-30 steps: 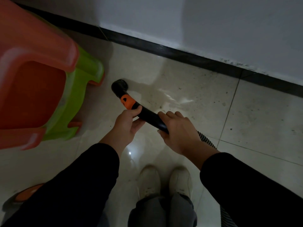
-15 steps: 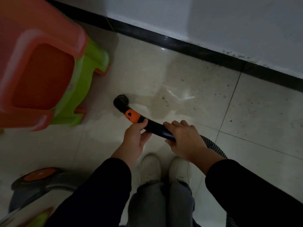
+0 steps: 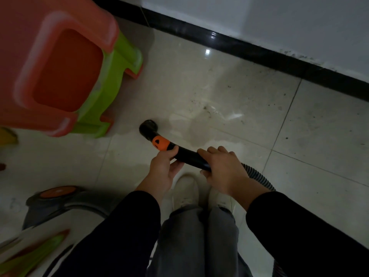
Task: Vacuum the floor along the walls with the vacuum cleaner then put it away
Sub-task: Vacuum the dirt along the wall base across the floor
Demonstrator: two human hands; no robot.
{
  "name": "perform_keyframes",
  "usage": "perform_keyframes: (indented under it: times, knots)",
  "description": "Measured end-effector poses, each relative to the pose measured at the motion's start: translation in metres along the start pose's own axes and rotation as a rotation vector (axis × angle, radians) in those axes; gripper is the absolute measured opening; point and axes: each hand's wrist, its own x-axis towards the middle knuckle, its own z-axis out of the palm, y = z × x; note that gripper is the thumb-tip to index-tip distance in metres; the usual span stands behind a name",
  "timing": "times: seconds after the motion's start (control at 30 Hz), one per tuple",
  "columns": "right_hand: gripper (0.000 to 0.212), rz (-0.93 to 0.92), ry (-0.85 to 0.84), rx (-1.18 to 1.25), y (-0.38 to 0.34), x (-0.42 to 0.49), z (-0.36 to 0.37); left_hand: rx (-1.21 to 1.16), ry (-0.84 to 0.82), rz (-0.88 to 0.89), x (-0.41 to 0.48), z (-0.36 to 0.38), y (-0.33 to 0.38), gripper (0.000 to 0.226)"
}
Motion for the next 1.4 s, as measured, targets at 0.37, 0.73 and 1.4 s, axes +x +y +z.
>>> perform_keyframes:
  times: [0.37, 0.73, 1.4]
  knots:
    - [0.045, 0.091, 0.034, 0.019, 0.024, -0.037, -0.012, 0.14, -0.008, -0.042, -0.015, 0.039, -0.017, 0.038]
    - [0.046, 0.17, 0.049, 0.057, 0.051, -0.068, -0.01, 0.274, -0.017, -0.071, -0.025, 0.071, -0.039, 0.039]
    - [0.046, 0.306, 0.032, 0.11, 0.081, -0.123, -0.012, 0.383, -0.083, -0.164, -0.044, 0.102, -0.083, 0.035]
